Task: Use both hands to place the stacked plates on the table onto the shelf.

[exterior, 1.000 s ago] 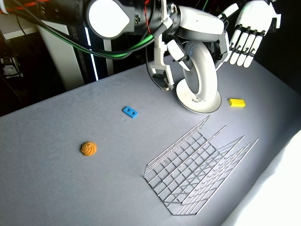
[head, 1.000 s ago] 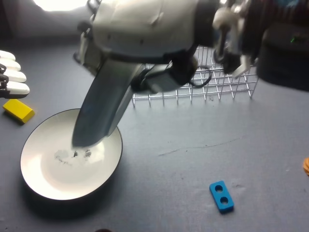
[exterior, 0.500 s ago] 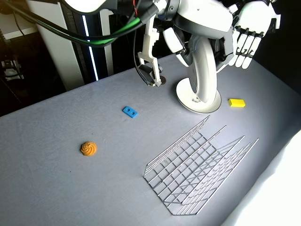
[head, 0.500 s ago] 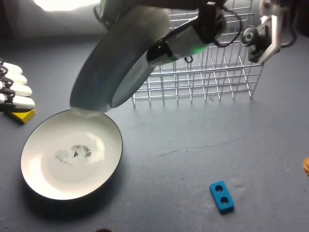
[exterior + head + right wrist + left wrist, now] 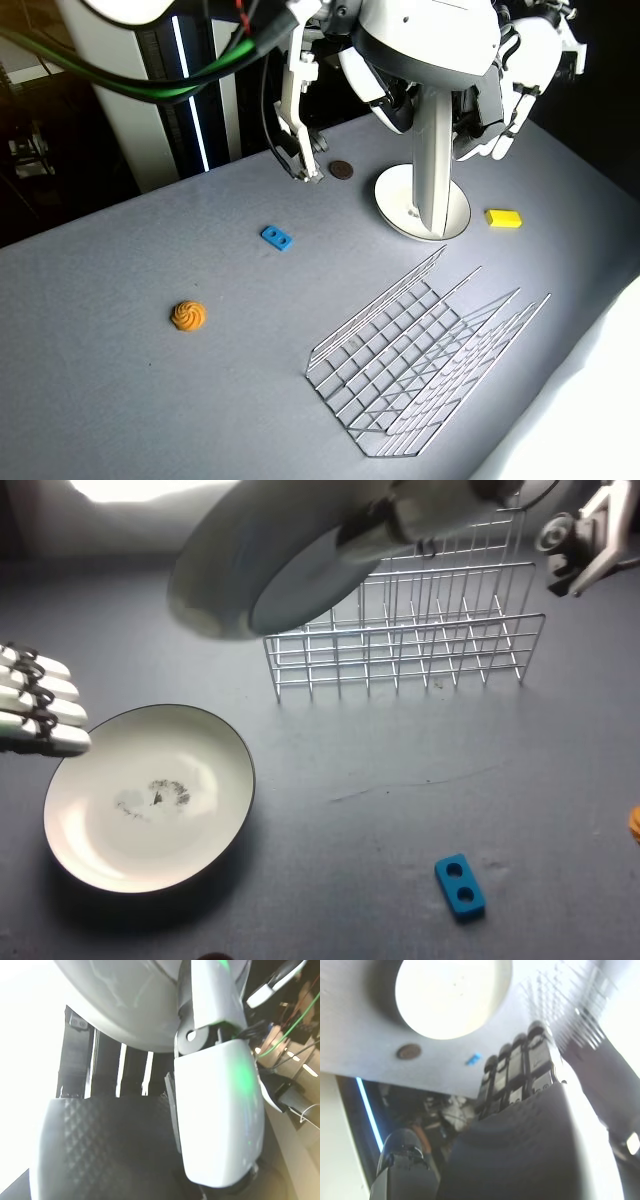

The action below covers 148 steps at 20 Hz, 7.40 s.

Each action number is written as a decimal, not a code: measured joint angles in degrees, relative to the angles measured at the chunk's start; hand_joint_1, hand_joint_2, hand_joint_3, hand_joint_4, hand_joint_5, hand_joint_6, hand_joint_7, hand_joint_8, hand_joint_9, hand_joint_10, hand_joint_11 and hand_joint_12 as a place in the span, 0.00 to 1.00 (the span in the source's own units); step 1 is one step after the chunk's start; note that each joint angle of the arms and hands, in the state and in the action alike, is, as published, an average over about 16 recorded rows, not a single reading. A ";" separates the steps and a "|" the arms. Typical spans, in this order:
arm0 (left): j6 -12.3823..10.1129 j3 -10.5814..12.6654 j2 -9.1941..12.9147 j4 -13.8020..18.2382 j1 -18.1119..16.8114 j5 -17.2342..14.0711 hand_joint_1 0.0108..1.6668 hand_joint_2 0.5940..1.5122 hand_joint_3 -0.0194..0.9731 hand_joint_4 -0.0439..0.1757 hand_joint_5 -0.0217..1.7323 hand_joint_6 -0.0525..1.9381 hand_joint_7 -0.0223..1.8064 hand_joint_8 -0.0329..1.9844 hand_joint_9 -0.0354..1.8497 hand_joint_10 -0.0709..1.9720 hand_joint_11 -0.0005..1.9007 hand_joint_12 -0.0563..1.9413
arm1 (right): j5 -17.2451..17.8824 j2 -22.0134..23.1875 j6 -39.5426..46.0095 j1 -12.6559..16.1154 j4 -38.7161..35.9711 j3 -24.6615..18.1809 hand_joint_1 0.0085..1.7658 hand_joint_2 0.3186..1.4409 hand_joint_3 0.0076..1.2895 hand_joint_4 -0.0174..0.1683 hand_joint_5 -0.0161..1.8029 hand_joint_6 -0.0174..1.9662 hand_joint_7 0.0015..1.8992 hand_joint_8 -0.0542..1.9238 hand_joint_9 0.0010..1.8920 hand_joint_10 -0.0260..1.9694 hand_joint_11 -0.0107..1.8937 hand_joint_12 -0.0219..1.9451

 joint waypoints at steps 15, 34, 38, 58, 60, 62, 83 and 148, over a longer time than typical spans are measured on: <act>6.92 0.01 -4.50 -11.80 11.43 4.22 0.00 0.47 0.04 0.20 0.02 0.04 0.02 0.01 0.03 0.00 0.01 0.03 | 3.23 2.70 29.21 -1.13 -14.03 6.67 0.72 0.56 0.01 0.06 0.55 0.46 0.60 0.43 0.67 0.06 0.43 0.52; 15.44 -0.34 -7.02 -20.78 21.30 11.76 0.00 0.47 0.04 0.20 0.02 0.04 0.02 0.01 0.03 0.00 0.01 0.03 | -7.93 -0.61 31.21 1.22 -0.46 14.82 0.72 0.61 0.01 0.08 0.54 0.46 0.58 0.43 0.68 0.03 0.41 0.53; 15.69 -0.16 -7.32 -20.99 22.04 12.28 0.00 0.47 0.04 0.20 0.02 0.04 0.02 0.02 0.03 0.00 0.01 0.03 | -10.57 -1.68 30.37 1.65 3.31 16.84 0.72 0.61 0.01 0.08 0.54 0.46 0.58 0.44 0.68 0.03 0.41 0.53; 15.86 0.91 -7.55 -21.36 22.77 12.78 0.00 0.47 0.04 0.21 0.02 0.04 0.02 0.01 0.03 0.00 0.01 0.03 | -12.72 -6.43 30.06 -0.47 10.97 25.54 0.72 0.62 0.01 0.08 0.54 0.46 0.58 0.43 0.67 0.02 0.39 0.53; 15.87 1.05 -7.55 -21.38 22.85 12.82 0.00 0.47 0.04 0.21 0.02 0.04 0.02 0.01 0.03 0.00 0.01 0.03 | -12.15 -6.65 30.06 -1.34 11.77 25.85 0.72 0.62 0.01 0.08 0.54 0.46 0.58 0.44 0.67 0.02 0.39 0.54; 15.87 1.15 -7.56 -21.40 22.96 12.88 0.00 0.47 0.04 0.21 0.02 0.04 0.02 0.01 0.03 0.00 0.01 0.03 | -11.59 -6.92 30.03 -2.25 12.52 26.19 0.72 0.62 0.01 0.08 0.54 0.46 0.58 0.43 0.67 0.02 0.40 0.54; 15.83 1.66 -7.60 -21.50 23.95 13.88 0.00 0.48 0.04 0.22 0.02 0.04 0.02 0.02 0.03 0.00 0.01 0.03 | -6.00 -9.64 29.90 -10.93 16.38 30.33 0.72 0.63 0.00 0.07 0.54 0.43 0.59 0.42 0.65 0.11 0.40 0.56; 13.40 3.04 -11.44 -37.53 40.65 13.53 0.00 0.48 0.04 0.18 0.02 0.03 0.01 0.01 0.00 0.00 0.01 0.03 | -5.12 -6.74 3.45 -5.60 -24.75 1.61 0.70 0.53 0.01 0.10 0.02 0.02 0.00 0.03 0.01 0.02 0.01 0.01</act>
